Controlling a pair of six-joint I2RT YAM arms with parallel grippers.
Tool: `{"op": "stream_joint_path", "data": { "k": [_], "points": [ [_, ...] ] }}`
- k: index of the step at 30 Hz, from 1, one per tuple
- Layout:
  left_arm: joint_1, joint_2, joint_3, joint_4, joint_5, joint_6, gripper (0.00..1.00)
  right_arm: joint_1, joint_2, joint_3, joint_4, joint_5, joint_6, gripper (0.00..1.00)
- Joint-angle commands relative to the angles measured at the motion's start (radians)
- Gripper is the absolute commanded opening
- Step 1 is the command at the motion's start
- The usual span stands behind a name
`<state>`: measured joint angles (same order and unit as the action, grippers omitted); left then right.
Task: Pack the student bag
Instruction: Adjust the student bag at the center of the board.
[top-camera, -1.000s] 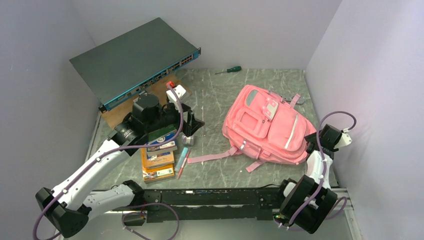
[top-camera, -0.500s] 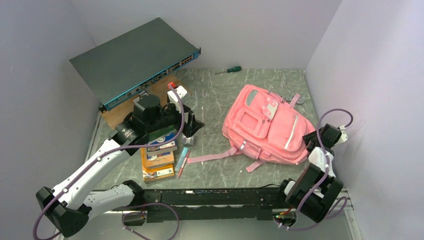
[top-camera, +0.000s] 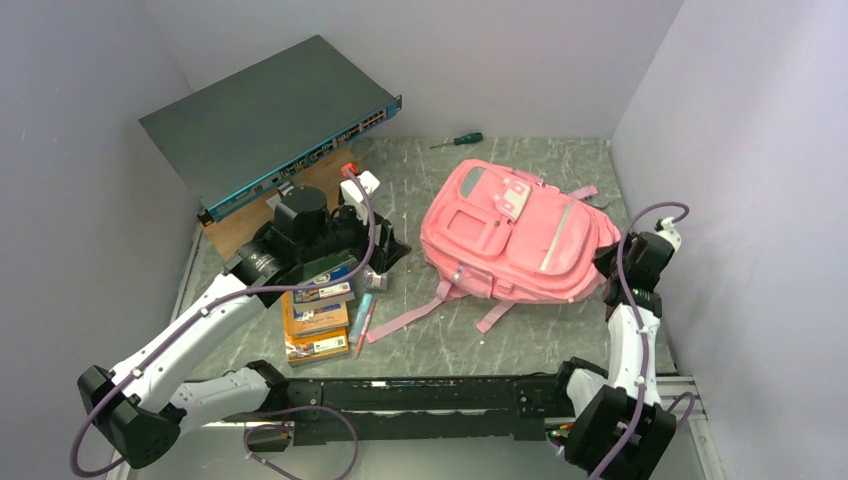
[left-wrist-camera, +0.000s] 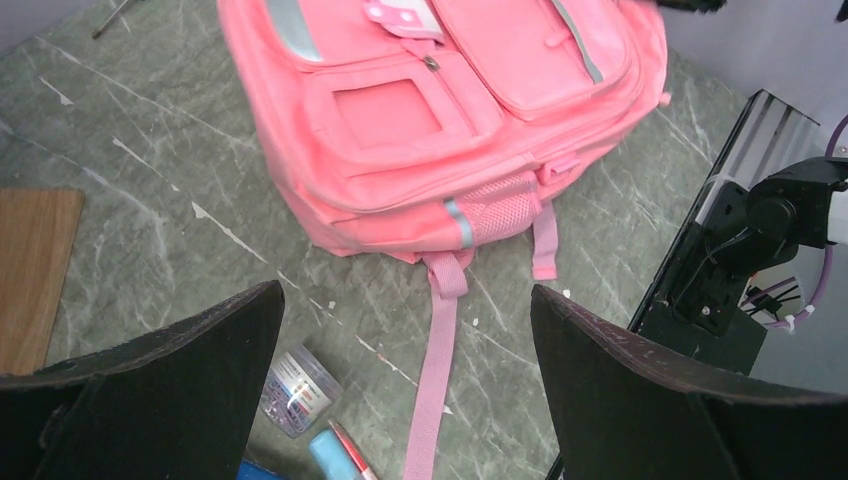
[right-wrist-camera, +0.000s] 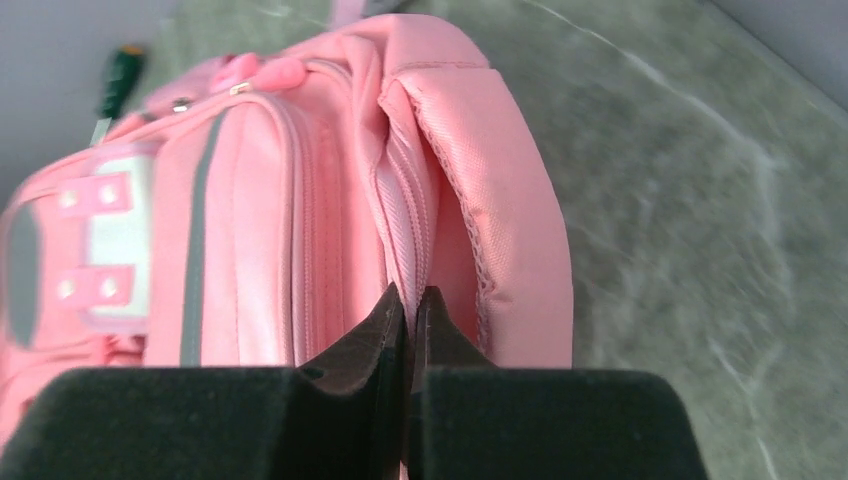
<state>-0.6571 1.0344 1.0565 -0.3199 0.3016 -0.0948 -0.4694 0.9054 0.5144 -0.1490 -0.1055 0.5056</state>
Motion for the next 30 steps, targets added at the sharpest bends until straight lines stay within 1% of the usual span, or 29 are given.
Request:
{"op": "stream_joint_path", "data": {
  "k": [1, 4, 7, 9, 11, 13, 14, 15, 16, 18, 19, 21, 23, 24, 26, 30],
  "points": [
    [-0.006, 0.019, 0.049, 0.014, 0.015, -0.003, 0.99, 0.056, -0.061, 0.155, 0.078, -0.147, -0.016, 0.00],
    [-0.006, 0.030, 0.053, 0.007, 0.013, -0.007, 0.99, 0.066, -0.082, 0.155, 0.120, -0.251, 0.017, 0.00],
    [-0.007, 0.049, 0.047, 0.019, 0.019, -0.034, 0.99, 0.093, -0.109, 0.136, 0.138, -0.281, 0.046, 0.00],
    [-0.012, 0.077, 0.041, 0.033, 0.024, -0.081, 0.99, 0.097, -0.116, 0.124, 0.144, -0.305, 0.085, 0.00],
    [-0.030, 0.122, 0.039, 0.041, 0.022, -0.175, 0.99, 0.100, -0.121, 0.116, 0.154, -0.315, 0.130, 0.00],
    [-0.067, 0.176, 0.011, 0.096, 0.067, -0.319, 0.94, 0.107, -0.134, 0.107, 0.091, -0.286, 0.171, 0.00],
    [-0.099, 0.198, -0.020, 0.139, 0.059, -0.364, 0.94, 0.108, -0.147, 0.102, 0.058, -0.262, 0.195, 0.00],
    [-0.143, 0.227, -0.053, 0.176, 0.019, -0.400, 0.93, 0.108, -0.163, 0.091, 0.019, -0.235, 0.214, 0.00],
    [-0.183, 0.256, -0.063, 0.205, -0.014, -0.429, 0.92, 0.107, -0.180, 0.080, -0.005, -0.231, 0.225, 0.00],
    [-0.240, 0.329, -0.059, 0.232, -0.071, -0.494, 0.87, 0.115, -0.207, 0.065, -0.056, -0.211, 0.230, 0.00],
    [-0.258, 0.357, -0.058, 0.250, -0.087, -0.522, 0.83, 0.119, -0.217, 0.059, -0.076, -0.199, 0.228, 0.00],
    [-0.287, 0.404, -0.067, 0.307, -0.119, -0.563, 0.80, 0.126, -0.230, 0.059, -0.124, -0.176, 0.223, 0.00],
    [-0.299, 0.470, -0.067, 0.387, -0.136, -0.595, 0.79, 0.131, -0.240, 0.066, -0.164, -0.169, 0.226, 0.00],
    [-0.298, 0.510, -0.054, 0.406, -0.135, -0.609, 0.79, 0.135, -0.245, 0.070, -0.181, -0.172, 0.225, 0.00],
    [-0.283, 0.598, 0.023, 0.381, -0.125, -0.613, 0.79, 0.146, -0.266, 0.080, -0.227, -0.171, 0.225, 0.00],
    [-0.249, 0.758, 0.249, 0.282, -0.147, -0.563, 0.79, 0.168, -0.322, 0.062, -0.300, -0.217, 0.221, 0.00]
  ]
}}
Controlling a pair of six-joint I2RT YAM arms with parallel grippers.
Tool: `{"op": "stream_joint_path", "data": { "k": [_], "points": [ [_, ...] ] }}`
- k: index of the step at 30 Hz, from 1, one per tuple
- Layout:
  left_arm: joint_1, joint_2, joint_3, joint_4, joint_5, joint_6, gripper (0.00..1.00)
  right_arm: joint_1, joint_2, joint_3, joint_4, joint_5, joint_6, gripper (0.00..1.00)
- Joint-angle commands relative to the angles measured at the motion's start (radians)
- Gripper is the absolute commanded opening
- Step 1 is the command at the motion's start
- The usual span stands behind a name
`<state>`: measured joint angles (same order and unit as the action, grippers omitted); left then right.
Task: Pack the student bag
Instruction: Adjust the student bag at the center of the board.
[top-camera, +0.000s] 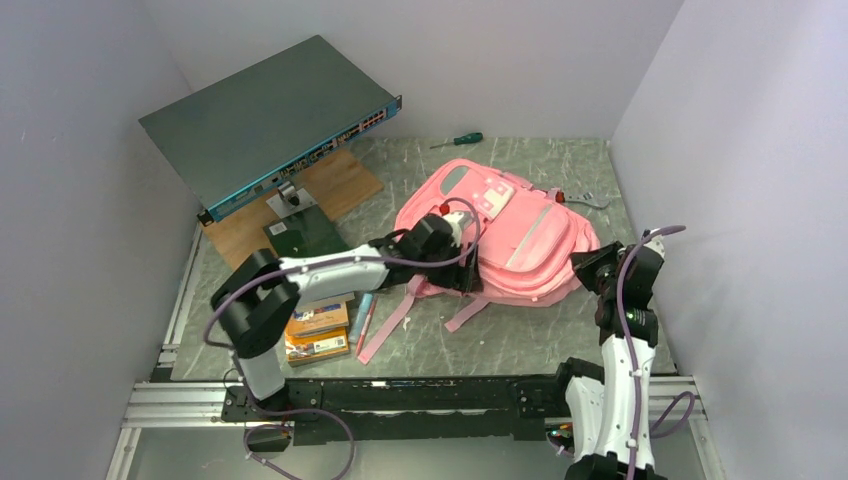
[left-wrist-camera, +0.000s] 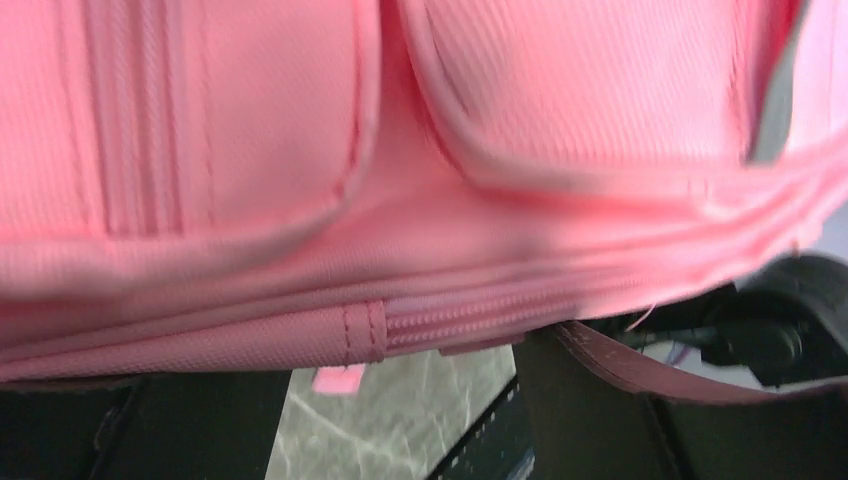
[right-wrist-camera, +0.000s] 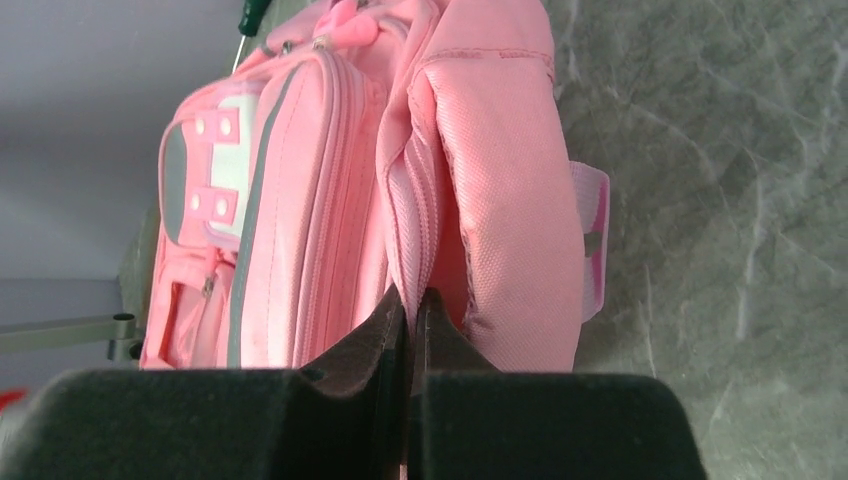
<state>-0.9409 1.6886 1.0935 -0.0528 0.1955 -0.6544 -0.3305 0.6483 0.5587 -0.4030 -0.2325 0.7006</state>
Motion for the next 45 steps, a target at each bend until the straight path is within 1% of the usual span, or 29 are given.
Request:
{"op": "stream_joint_path", "data": {
  "k": [1, 3, 5, 7, 11, 12, 14, 16, 18, 21, 23, 25, 27, 30, 34, 35, 36, 37, 41, 43, 45],
  "points": [
    [0.050, 0.140, 0.260, 0.001, -0.032, 0.004, 0.79, 0.038, -0.080, 0.002, -0.055, -0.115, 0.027, 0.00],
    [0.081, 0.200, 0.345, -0.047, -0.040, 0.007, 0.79, 0.051, -0.113, -0.038, -0.054, -0.181, 0.028, 0.00],
    [0.112, 0.255, 0.402, -0.055, -0.020, 0.011, 0.79, 0.059, -0.151, -0.090, -0.033, -0.267, 0.030, 0.00],
    [0.129, 0.287, 0.449, -0.070, 0.001, 0.011, 0.79, 0.075, -0.177, -0.160, 0.027, -0.369, 0.042, 0.00],
    [0.141, 0.298, 0.459, -0.072, -0.016, 0.029, 0.80, 0.134, -0.134, -0.235, 0.134, -0.494, 0.050, 0.00],
    [0.145, 0.299, 0.457, -0.073, -0.019, 0.033, 0.81, 0.158, -0.118, -0.252, 0.161, -0.508, 0.052, 0.03],
    [0.158, 0.304, 0.458, -0.082, -0.014, 0.047, 0.81, 0.229, -0.089, -0.285, 0.246, -0.517, 0.063, 0.07],
    [0.172, 0.314, 0.465, -0.102, -0.005, 0.057, 0.82, 0.314, -0.057, -0.300, 0.315, -0.485, 0.088, 0.10],
    [0.190, 0.325, 0.469, -0.107, 0.019, 0.058, 0.83, 0.452, -0.015, -0.302, 0.394, -0.436, 0.126, 0.14],
    [0.216, 0.350, 0.497, -0.123, 0.053, 0.066, 0.84, 0.653, 0.095, -0.261, 0.471, -0.310, 0.136, 0.22],
    [0.227, 0.375, 0.550, -0.154, 0.078, 0.088, 0.84, 0.740, 0.186, -0.227, 0.524, -0.270, 0.134, 0.26],
    [0.233, 0.401, 0.605, -0.203, 0.085, 0.123, 0.84, 0.770, 0.265, -0.176, 0.495, -0.258, 0.095, 0.31],
    [0.237, 0.419, 0.658, -0.276, 0.070, 0.160, 0.85, 0.771, 0.309, -0.130, 0.433, -0.240, 0.040, 0.40],
    [0.251, 0.415, 0.667, -0.312, 0.065, 0.195, 0.89, 0.771, 0.333, -0.057, 0.295, -0.195, -0.070, 0.49],
    [0.281, 0.368, 0.662, -0.353, 0.069, 0.240, 0.93, 0.770, 0.329, 0.012, 0.164, -0.178, -0.192, 0.56],
    [0.284, 0.353, 0.668, -0.370, 0.065, 0.255, 0.95, 0.771, 0.318, 0.029, 0.131, -0.170, -0.215, 0.57],
    [0.284, 0.339, 0.674, -0.385, 0.059, 0.271, 0.99, 0.771, 0.305, 0.045, 0.098, -0.155, -0.238, 0.57],
    [0.284, 0.324, 0.680, -0.402, 0.055, 0.284, 0.99, 0.771, 0.286, 0.061, 0.058, -0.129, -0.256, 0.57],
    [0.285, 0.245, 0.643, -0.418, 0.077, 0.305, 1.00, 0.768, 0.167, 0.102, -0.091, 0.092, -0.265, 0.58],
    [0.283, 0.204, 0.612, -0.419, 0.086, 0.308, 1.00, 0.763, 0.102, 0.101, -0.112, 0.201, -0.214, 0.60],
    [0.281, 0.162, 0.577, -0.414, 0.110, 0.307, 1.00, 0.752, 0.053, 0.113, -0.185, 0.396, -0.099, 0.63]
  ]
}}
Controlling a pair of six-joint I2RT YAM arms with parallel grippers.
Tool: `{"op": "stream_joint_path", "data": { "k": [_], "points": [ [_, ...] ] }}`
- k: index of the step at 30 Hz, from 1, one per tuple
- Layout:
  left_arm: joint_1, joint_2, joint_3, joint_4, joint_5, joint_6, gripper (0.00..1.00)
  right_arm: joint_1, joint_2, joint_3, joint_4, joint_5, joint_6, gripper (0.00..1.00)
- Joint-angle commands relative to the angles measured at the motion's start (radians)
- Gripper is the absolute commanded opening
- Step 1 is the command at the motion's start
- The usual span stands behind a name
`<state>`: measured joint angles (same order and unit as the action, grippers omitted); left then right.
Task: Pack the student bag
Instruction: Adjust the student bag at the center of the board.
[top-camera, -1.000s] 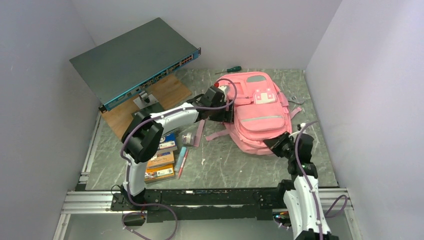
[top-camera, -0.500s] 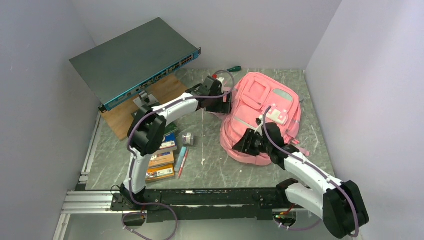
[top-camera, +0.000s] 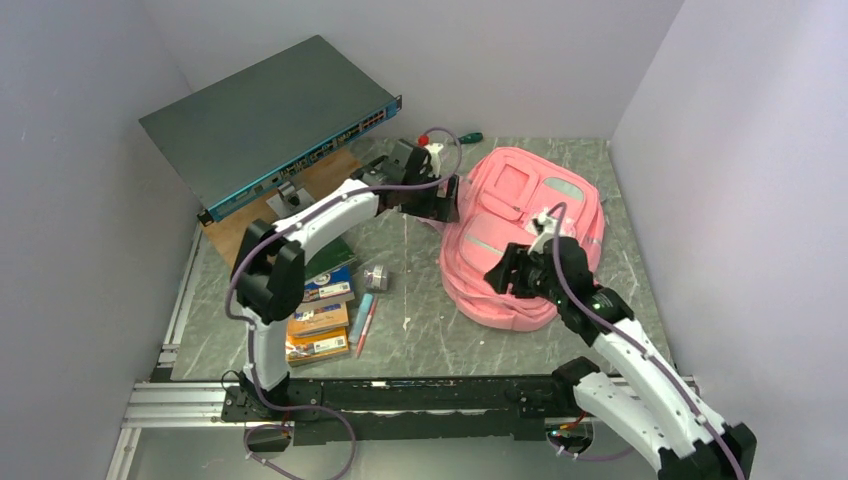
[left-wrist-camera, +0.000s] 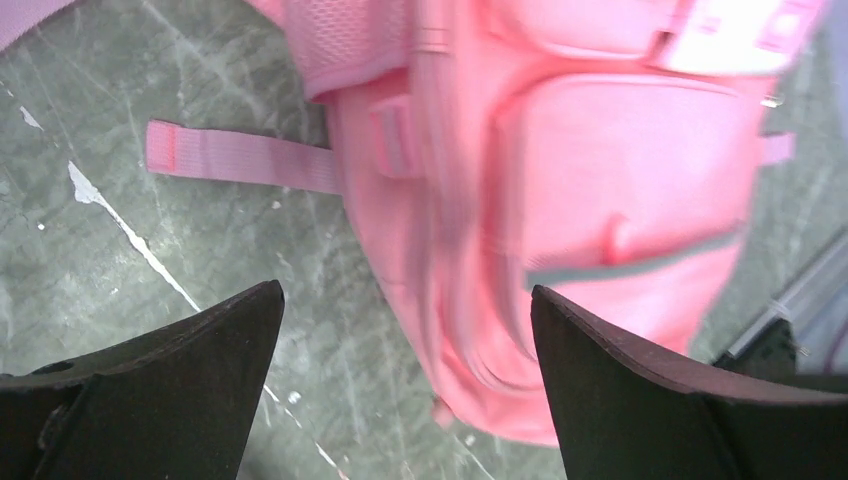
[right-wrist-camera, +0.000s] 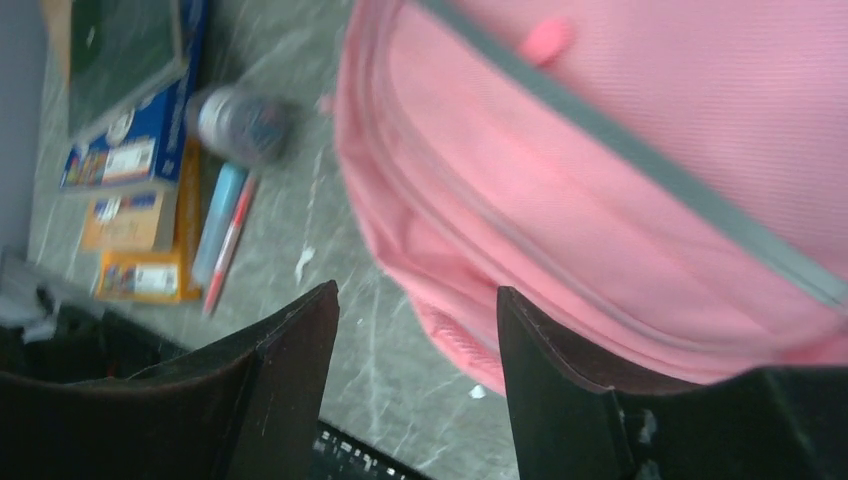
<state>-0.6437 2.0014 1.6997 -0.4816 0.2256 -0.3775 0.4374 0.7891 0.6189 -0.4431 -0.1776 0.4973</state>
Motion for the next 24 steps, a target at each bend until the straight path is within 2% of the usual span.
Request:
{"op": "stream_joint_path", "data": {
  "k": [1, 4, 8, 12, 15, 19, 22, 24],
  "points": [
    [-0.021, -0.170, -0.047, 0.018, 0.095, 0.026, 1.00, -0.024, -0.107, 0.055, -0.176, 0.428, 0.154, 0.64],
    [-0.062, -0.229, -0.125, 0.060, 0.121, 0.006, 1.00, -0.072, -0.165, 0.041, -0.221, 0.585, 0.237, 0.63],
    [-0.163, -0.263, -0.174, 0.065, 0.105, -0.010, 0.99, -0.212, -0.173, 0.005, -0.188, 0.577, 0.203, 0.61],
    [-0.253, -0.258, -0.259, 0.199, 0.203, -0.081, 0.95, -0.462, -0.101, -0.049, -0.116, 0.377, 0.191, 0.57],
    [-0.286, -0.213, -0.281, 0.245, 0.232, -0.130, 0.91, -0.575, -0.085, -0.123, -0.007, 0.190, 0.190, 0.52],
    [-0.296, -0.164, -0.290, 0.233, 0.177, -0.122, 0.89, -0.587, -0.004, -0.154, 0.071, 0.028, 0.100, 0.38],
    [-0.294, -0.141, -0.283, 0.157, 0.059, -0.075, 0.89, -0.574, 0.093, -0.150, 0.087, -0.116, 0.036, 0.35],
    [-0.286, -0.126, -0.287, 0.128, 0.012, -0.052, 0.89, -0.543, 0.103, -0.169, 0.122, -0.177, 0.028, 0.35]
  ]
}}
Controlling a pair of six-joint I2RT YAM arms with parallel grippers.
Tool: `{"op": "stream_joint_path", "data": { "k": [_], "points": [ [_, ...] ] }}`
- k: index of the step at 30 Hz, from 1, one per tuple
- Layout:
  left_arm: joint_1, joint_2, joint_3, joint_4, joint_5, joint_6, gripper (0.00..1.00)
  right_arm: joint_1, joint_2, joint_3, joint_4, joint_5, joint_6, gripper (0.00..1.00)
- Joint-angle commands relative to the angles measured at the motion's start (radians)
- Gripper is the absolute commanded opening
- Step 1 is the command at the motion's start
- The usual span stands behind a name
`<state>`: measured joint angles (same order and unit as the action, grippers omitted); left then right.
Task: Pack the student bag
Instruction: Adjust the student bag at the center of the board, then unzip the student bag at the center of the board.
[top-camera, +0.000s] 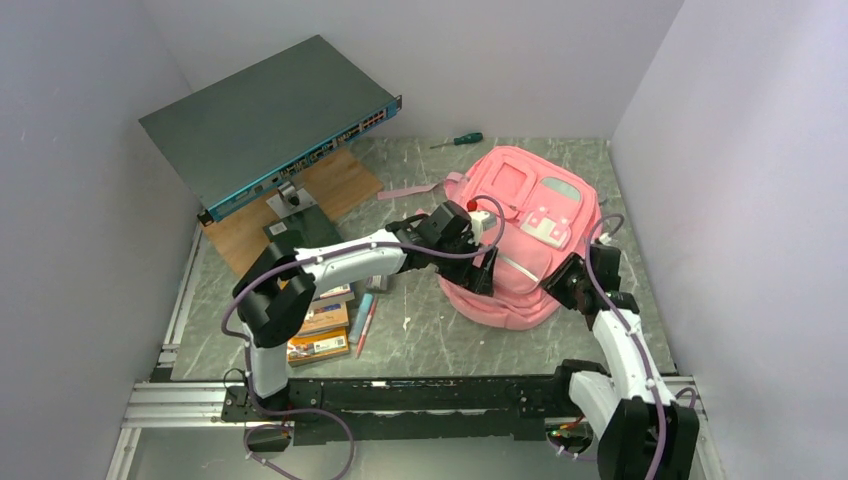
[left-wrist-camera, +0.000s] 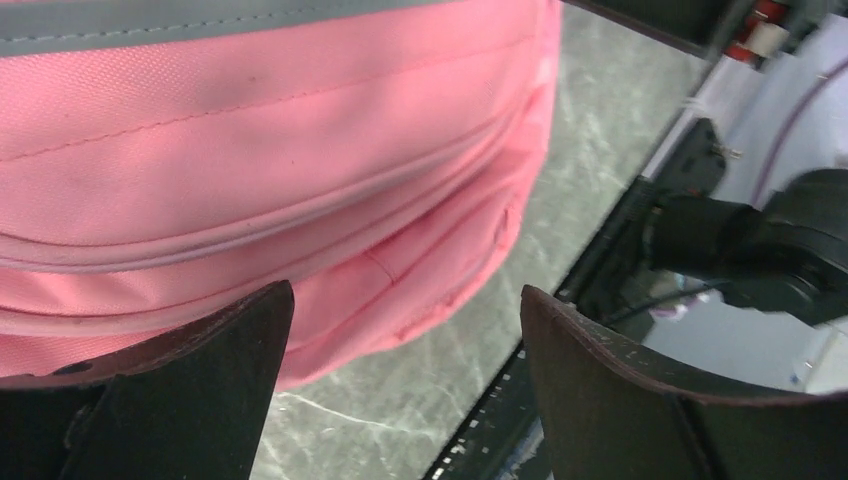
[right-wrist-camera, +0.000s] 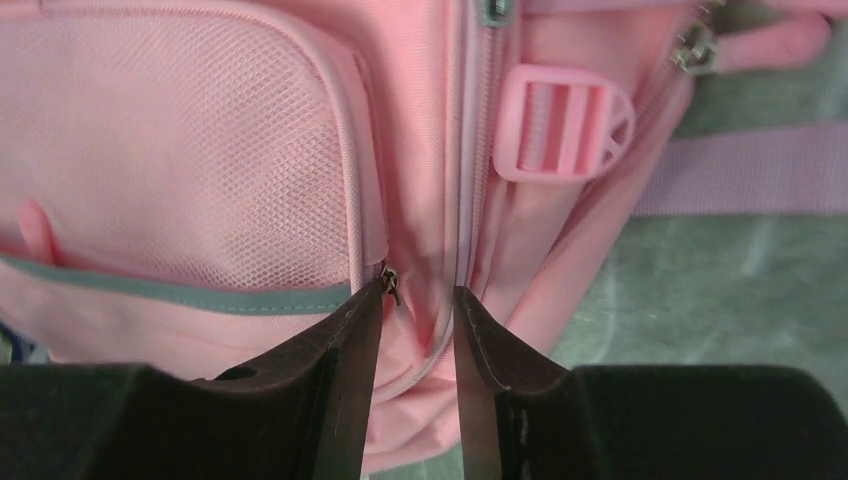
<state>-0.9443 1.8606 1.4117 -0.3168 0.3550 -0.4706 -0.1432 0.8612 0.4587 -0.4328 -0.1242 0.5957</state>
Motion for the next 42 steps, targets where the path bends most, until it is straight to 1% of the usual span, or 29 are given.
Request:
{"op": "stream_joint_path", "data": {
  "k": [1, 4, 7, 12, 18, 26, 28, 30, 33, 36, 38, 40, 42],
  "points": [
    [0.020, 0.022, -0.005, -0.048, -0.136, 0.047, 0.88, 0.062, 0.026, -0.015, 0.125, -0.232, -0.067, 0.35],
    [0.048, 0.009, -0.048, -0.046, -0.161, 0.041, 0.86, 0.135, 0.009, -0.009, 0.119, -0.141, -0.058, 0.35],
    [0.077, -0.028, -0.126, 0.010, -0.149, 0.016, 0.83, 0.183, -0.006, 0.007, 0.086, -0.067, -0.047, 0.33],
    [0.114, -0.051, -0.182, 0.067, -0.105, -0.017, 0.75, 0.237, -0.013, 0.018, 0.059, -0.015, -0.030, 0.30],
    [0.119, -0.065, -0.204, 0.110, -0.056, -0.043, 0.67, 0.366, 0.063, 0.068, 0.041, 0.091, -0.036, 0.28],
    [0.118, -0.090, -0.249, 0.159, -0.030, -0.065, 0.66, 0.464, 0.144, 0.090, 0.051, 0.241, -0.024, 0.27],
    [0.118, -0.092, -0.264, 0.178, -0.025, -0.073, 0.66, 0.488, 0.162, 0.088, 0.051, 0.274, -0.017, 0.23],
    [0.118, -0.086, -0.265, 0.178, -0.020, -0.081, 0.65, 0.515, 0.169, 0.100, 0.041, 0.298, -0.011, 0.14],
    [0.118, -0.085, -0.290, 0.223, -0.004, -0.098, 0.64, 0.576, 0.170, 0.114, 0.025, 0.342, -0.003, 0.00],
    [0.117, -0.074, -0.296, 0.244, 0.010, -0.120, 0.63, 0.663, 0.182, 0.151, -0.021, 0.361, 0.017, 0.00],
    [0.111, -0.072, -0.302, 0.256, 0.005, -0.123, 0.63, 0.736, 0.188, 0.166, -0.023, 0.351, 0.041, 0.00],
    [0.102, -0.068, -0.300, 0.254, -0.014, -0.120, 0.63, 0.803, 0.204, 0.173, 0.014, 0.287, 0.071, 0.00],
    [0.099, -0.069, -0.293, 0.244, -0.025, -0.120, 0.62, 0.838, 0.221, 0.162, 0.082, 0.168, 0.102, 0.00]
  ]
}}
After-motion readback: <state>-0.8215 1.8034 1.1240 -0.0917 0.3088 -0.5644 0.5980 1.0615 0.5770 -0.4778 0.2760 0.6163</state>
